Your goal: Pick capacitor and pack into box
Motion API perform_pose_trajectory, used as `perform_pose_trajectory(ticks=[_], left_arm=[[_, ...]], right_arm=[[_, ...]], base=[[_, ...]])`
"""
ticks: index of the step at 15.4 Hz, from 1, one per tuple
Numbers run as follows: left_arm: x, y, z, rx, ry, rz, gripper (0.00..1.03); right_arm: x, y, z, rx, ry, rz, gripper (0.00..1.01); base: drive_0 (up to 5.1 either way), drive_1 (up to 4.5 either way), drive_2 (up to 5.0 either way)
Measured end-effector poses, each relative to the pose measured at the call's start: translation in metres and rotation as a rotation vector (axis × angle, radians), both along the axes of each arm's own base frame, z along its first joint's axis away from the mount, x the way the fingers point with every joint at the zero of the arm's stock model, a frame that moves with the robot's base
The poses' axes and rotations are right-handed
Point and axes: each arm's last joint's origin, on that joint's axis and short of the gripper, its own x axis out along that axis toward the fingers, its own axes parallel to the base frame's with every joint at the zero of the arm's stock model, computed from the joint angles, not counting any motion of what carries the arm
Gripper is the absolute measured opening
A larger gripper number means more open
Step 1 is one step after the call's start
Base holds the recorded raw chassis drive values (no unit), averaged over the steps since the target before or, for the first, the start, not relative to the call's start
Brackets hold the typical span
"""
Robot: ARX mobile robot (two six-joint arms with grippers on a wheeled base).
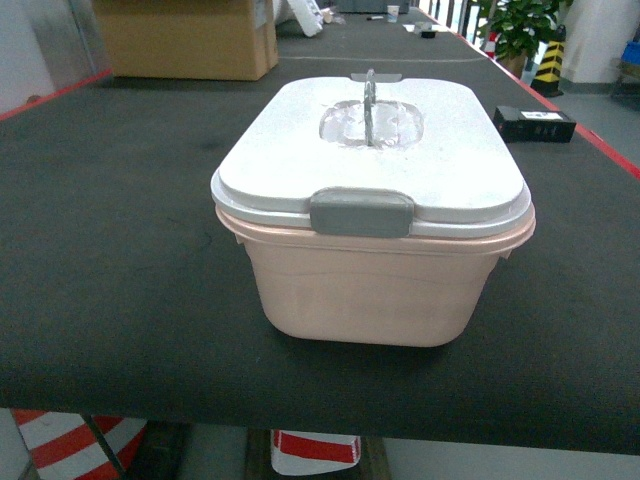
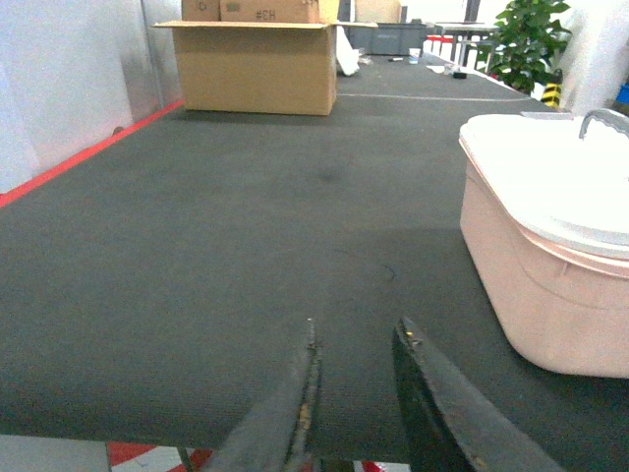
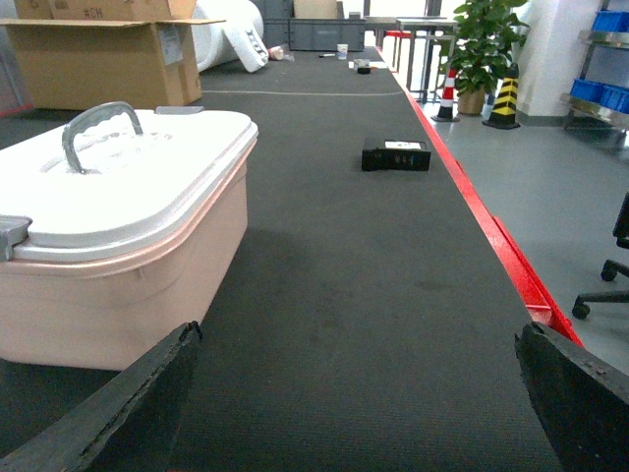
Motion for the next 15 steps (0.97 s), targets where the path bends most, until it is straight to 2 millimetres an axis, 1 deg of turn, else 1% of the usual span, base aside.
perform_pose_trajectory(ticks=[1,2,3,5,6,15], left_arm=[[0.0000,0.0000,0.0000,0.000,0.000,0.000,0.33],[0.0000,0.0000,0.0000,0.000,0.000,0.000,0.53],[0.0000,0.0000,0.0000,0.000,0.000,0.000,0.70],[0.0000,0.0000,0.0000,0.000,0.000,0.000,0.95],[0.0000,0.0000,0.0000,0.000,0.000,0.000,0.98],[0.0000,0.0000,0.0000,0.000,0.000,0.000,0.98]], right_arm=[[0.0000,0.0000,0.0000,0.000,0.000,0.000,0.98],[0.0000,0.0000,0.0000,0.000,0.000,0.000,0.98],[0.0000,0.0000,0.0000,0.000,0.000,0.000,0.98],[0.0000,0.0000,0.0000,0.000,0.000,0.000,0.98],[0.0000,0.0000,0.0000,0.000,0.000,0.000,0.98],[0.0000,0.0000,0.0000,0.000,0.000,0.000,0.98]], base=[[0.0,0.00,0.0],[0.0,0.00,0.0],[0.0,0.00,0.0],[0.0,0.00,0.0],[0.0,0.00,0.0],[0.0,0.00,0.0]])
